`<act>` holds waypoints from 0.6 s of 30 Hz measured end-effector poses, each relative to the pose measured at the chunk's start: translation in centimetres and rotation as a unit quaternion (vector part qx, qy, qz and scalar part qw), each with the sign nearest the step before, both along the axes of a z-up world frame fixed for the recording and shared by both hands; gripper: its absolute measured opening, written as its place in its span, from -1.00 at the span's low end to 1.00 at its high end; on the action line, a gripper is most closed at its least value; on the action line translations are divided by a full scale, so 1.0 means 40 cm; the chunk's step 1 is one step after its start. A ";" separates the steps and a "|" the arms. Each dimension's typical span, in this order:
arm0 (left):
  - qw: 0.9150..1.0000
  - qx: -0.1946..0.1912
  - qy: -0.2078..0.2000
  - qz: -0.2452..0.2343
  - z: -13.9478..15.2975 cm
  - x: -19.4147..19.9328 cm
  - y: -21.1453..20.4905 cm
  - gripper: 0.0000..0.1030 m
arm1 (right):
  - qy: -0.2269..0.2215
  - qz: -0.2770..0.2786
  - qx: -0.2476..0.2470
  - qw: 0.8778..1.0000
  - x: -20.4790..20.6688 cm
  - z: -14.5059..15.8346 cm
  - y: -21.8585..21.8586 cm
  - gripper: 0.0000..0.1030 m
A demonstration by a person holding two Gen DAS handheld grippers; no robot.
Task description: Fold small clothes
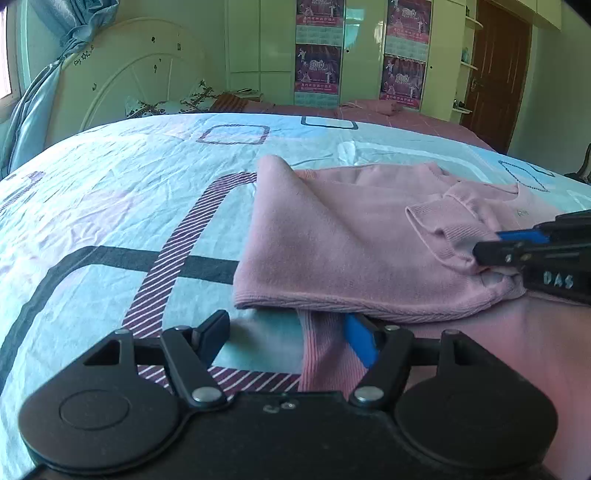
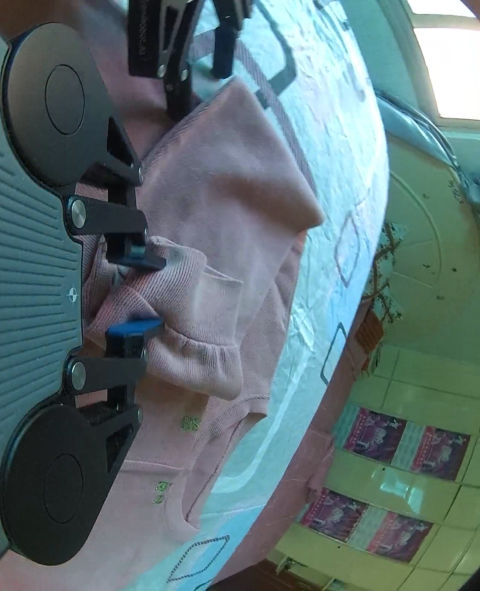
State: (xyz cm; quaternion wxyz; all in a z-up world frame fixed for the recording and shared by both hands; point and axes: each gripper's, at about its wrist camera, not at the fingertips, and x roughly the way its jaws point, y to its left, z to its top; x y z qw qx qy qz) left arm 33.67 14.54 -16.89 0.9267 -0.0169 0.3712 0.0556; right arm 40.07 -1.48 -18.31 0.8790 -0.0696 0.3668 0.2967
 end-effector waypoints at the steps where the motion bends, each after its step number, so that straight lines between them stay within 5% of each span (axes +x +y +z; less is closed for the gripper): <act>1: 1.000 0.002 -0.001 0.000 -0.001 0.006 -0.005 0.29 | 0.002 -0.014 0.016 1.000 0.006 0.010 -0.017 -0.77; 8: 1.000 0.008 -0.006 0.020 -0.006 0.040 -0.010 0.21 | 0.040 -0.162 0.131 0.977 0.067 0.073 -0.261 -0.96; 12: 1.000 0.006 -0.008 0.009 -0.002 0.040 -0.019 -0.01 | 0.063 -0.238 0.128 0.961 0.080 0.055 -0.397 -1.00; 18: 1.000 0.021 -0.009 -0.001 -0.006 0.033 -0.039 -0.01 | 0.132 -0.284 0.179 0.933 0.074 0.011 -0.530 -0.96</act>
